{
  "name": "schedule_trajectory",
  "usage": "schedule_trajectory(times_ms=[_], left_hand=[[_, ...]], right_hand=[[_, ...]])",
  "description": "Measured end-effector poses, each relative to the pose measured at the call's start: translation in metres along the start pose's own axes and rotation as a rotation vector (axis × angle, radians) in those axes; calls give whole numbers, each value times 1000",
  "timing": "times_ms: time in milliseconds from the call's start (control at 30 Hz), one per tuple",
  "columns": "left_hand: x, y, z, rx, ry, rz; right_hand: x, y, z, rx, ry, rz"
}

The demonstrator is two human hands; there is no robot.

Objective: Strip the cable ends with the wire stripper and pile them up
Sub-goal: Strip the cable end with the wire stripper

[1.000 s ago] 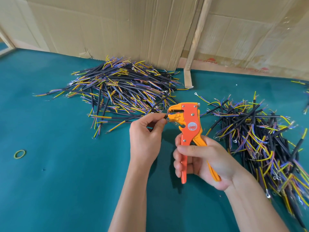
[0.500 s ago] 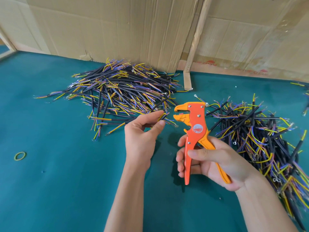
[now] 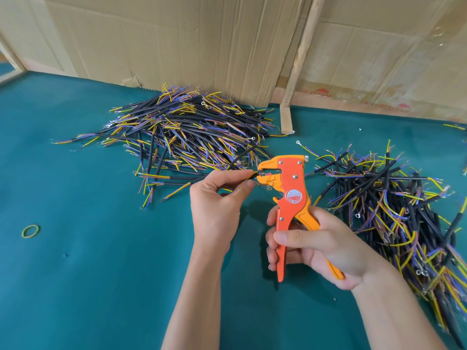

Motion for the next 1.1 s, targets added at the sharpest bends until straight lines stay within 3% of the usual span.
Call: schedule_trajectory(times_ms=[900,1100], left_hand=[[-1,1,2,8,-67,-2],[0,1,1,18,-60,-12]], right_hand=[[-4,-7,-5,-37,-1,-18],[-7,-10,-2,-123,-60,-37]])
Point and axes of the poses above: each hand's wrist, its own y-axis away from the middle knuckle, its own z-axis out of the back of the hand, x = y × z, the point moved 6 cm from there along -y, towards the middle knuckle, and after that the axes turned 11 degrees about -z, right-handed, at the moved point
